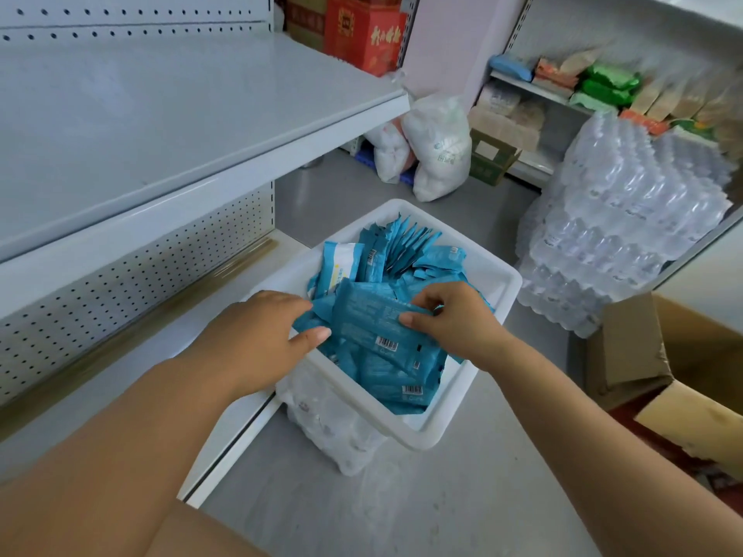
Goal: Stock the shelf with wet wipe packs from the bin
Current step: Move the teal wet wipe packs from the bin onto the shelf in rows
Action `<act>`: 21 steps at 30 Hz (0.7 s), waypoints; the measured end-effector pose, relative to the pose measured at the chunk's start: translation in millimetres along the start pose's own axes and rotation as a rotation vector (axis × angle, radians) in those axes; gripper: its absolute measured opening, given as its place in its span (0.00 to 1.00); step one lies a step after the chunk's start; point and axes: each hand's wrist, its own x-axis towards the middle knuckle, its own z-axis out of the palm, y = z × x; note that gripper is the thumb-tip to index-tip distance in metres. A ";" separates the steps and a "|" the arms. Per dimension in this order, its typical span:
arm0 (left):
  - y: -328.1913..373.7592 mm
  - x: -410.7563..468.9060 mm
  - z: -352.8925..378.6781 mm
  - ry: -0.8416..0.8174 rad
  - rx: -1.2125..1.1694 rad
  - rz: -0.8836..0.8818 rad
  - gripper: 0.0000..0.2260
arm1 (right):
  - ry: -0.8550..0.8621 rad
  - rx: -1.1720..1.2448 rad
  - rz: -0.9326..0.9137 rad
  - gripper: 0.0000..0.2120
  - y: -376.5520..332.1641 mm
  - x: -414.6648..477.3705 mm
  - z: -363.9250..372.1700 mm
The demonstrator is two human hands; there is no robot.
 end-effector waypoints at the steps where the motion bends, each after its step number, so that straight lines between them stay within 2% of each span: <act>1: 2.1 -1.1 -3.8 0.057 -0.069 -0.021 0.20 | 0.031 0.061 -0.004 0.07 -4.0 -1.0 -1.7; 3: 5.1 -2.5 -8.7 0.126 -0.255 -0.112 0.23 | 0.062 0.209 -0.016 0.07 -14.7 -3.2 -3.5; 6: 6.7 -2.2 -14.7 0.140 -0.519 -0.228 0.28 | 0.060 0.447 -0.047 0.08 -38.3 -8.6 0.7; 10: 5.8 -7.5 -38.8 0.245 -0.872 -0.268 0.23 | 0.019 0.742 -0.130 0.11 -78.9 -9.0 13.7; 14: -4.3 -22.7 -83.6 0.404 -1.295 -0.256 0.16 | -0.019 0.914 -0.192 0.08 -136.8 -3.6 21.6; 17: -22.0 -38.8 -124.5 0.573 -1.371 -0.267 0.15 | -0.071 0.971 -0.259 0.09 -189.3 3.0 32.9; 21: -59.5 -71.9 -181.9 0.804 -1.333 -0.273 0.09 | -0.149 0.947 -0.366 0.10 -273.8 9.3 59.2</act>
